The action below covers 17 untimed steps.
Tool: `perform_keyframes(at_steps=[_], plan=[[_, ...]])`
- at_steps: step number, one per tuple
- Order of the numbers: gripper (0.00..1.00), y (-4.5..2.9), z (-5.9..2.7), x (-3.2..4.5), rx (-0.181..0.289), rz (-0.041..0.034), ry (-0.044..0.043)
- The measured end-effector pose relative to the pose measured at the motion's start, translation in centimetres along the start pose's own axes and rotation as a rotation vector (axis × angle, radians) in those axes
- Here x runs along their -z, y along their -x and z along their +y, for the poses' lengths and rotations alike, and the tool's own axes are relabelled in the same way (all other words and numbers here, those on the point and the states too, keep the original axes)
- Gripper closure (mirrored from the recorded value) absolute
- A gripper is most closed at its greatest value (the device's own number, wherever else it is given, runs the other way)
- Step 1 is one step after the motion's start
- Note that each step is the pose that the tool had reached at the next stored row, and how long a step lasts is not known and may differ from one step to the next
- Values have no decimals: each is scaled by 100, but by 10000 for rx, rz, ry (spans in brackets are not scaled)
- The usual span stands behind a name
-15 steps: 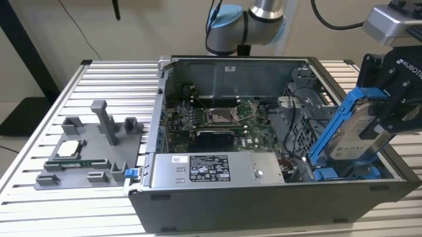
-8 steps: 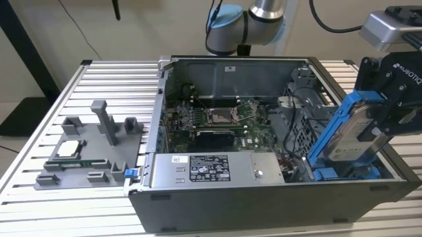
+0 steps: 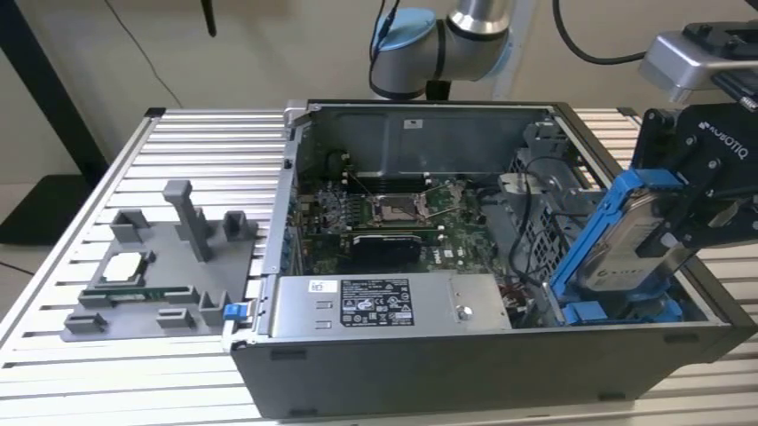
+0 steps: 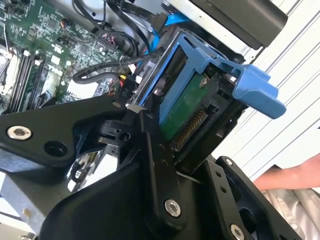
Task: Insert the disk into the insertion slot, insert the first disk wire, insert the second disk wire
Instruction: 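Insert the disk into the insertion slot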
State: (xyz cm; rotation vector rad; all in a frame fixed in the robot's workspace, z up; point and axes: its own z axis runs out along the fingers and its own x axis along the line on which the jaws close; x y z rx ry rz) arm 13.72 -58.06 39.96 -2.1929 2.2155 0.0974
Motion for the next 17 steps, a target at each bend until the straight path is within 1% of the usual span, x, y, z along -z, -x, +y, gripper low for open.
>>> perform_keyframes(at_steps=[6, 9, 10, 14, 15, 17], plan=[[100, -5, -3, -95, -6, -5, 2], [100, -8, -5, -141, -6, -5, 26], [100, -7, -5, -141, -6, -4, 48], [100, -8, -3, -142, -9, -4, 59], [0, -8, -3, -142, -10, -4, 61], [0, -8, -3, -142, -11, -4, 60]])
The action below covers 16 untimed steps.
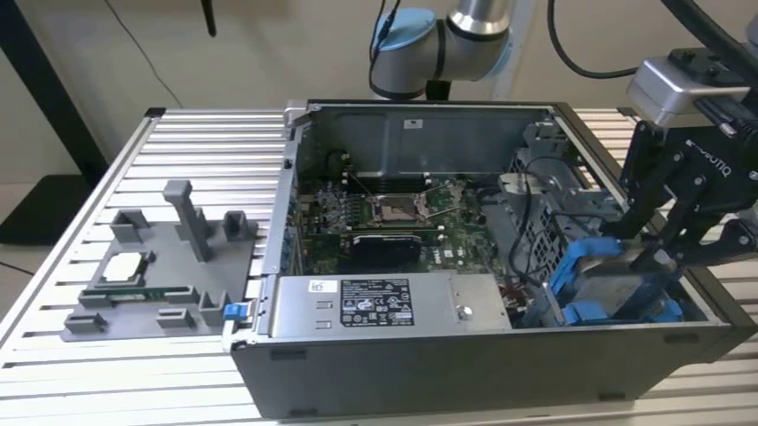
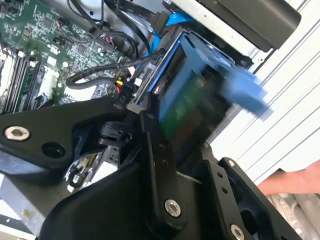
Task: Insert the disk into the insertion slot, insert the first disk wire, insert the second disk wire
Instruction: 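Insert the disk into the insertion slot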
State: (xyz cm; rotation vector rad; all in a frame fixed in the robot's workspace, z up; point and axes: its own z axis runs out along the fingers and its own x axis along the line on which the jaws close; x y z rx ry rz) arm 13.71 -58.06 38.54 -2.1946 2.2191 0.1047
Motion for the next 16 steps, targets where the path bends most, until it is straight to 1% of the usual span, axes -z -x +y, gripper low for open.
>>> perform_keyframes(at_steps=[2, 4, 6, 8, 9, 14, 16], plan=[[0, 0, 0, 11, 1, 1, 1], [0, 3, 1, 50, 1, 1, 0], [0, 7, 3, 112, 1, -2, 1], [0, 12, 6, 203, 1, -1, 1], [0, 18, 7, 232, 2, 0, 0], [0, 176, 9, 214, 1, -1, 0], [0, 204, 9, 183, 1, -2, 0]])
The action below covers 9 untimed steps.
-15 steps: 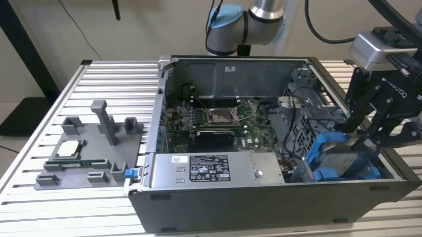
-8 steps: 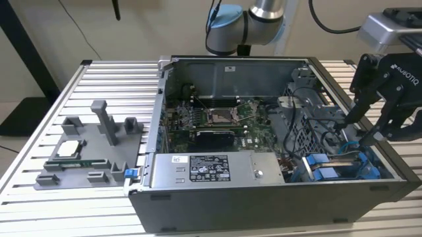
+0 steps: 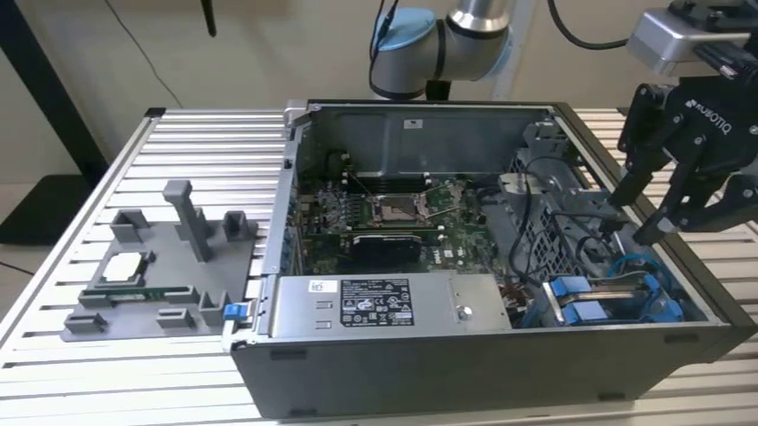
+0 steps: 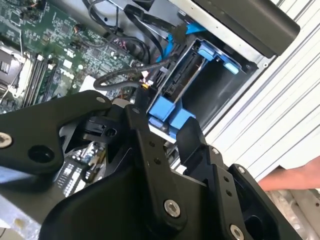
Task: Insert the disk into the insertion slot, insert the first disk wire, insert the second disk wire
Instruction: 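Insert the disk into the insertion slot, then insert the first disk wire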
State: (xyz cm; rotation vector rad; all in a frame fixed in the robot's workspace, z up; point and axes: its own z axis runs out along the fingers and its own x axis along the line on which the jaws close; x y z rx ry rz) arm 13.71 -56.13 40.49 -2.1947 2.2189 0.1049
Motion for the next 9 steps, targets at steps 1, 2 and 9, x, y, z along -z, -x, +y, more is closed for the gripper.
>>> perform_keyframes(at_steps=[1, 2, 9], plan=[[0, 3, 0, -18, 0, 0, 0], [0, 4, 2, -35, 0, -1, 0], [0, 1, 33, -111, 0, 1, 19]])
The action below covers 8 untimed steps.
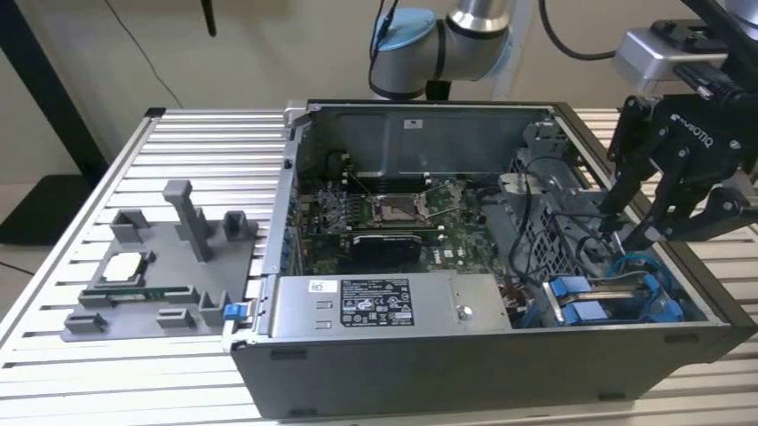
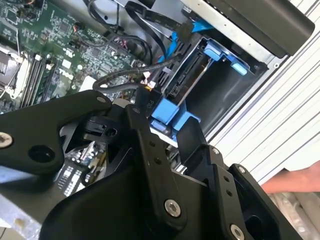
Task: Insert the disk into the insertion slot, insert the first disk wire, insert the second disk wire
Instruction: 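Insert the first disk wire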
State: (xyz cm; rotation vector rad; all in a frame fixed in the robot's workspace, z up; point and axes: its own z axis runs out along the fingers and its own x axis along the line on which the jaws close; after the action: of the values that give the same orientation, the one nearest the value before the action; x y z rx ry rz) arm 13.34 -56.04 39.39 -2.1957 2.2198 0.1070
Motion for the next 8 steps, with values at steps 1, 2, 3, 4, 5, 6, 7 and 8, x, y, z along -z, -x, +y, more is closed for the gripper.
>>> perform_keyframes(at_steps=[1, 2, 3, 4, 5, 6, 7, 8], plan=[[0, 0, 1, -3, 1, -4, 1], [0, -1, 2, -6, 0, -10, 1], [0, -2, 4, -8, 0, -20, 2], [0, -1, 6, -10, 0, -28, 1], [0, 0, 9, -11, -1, -33, 1], [0, 0, 9, -12, 0, -35, 2], [0, 1, 10, -12, 1, -40, 2], [0, 1, 11, -11, 1, -50, 1]])
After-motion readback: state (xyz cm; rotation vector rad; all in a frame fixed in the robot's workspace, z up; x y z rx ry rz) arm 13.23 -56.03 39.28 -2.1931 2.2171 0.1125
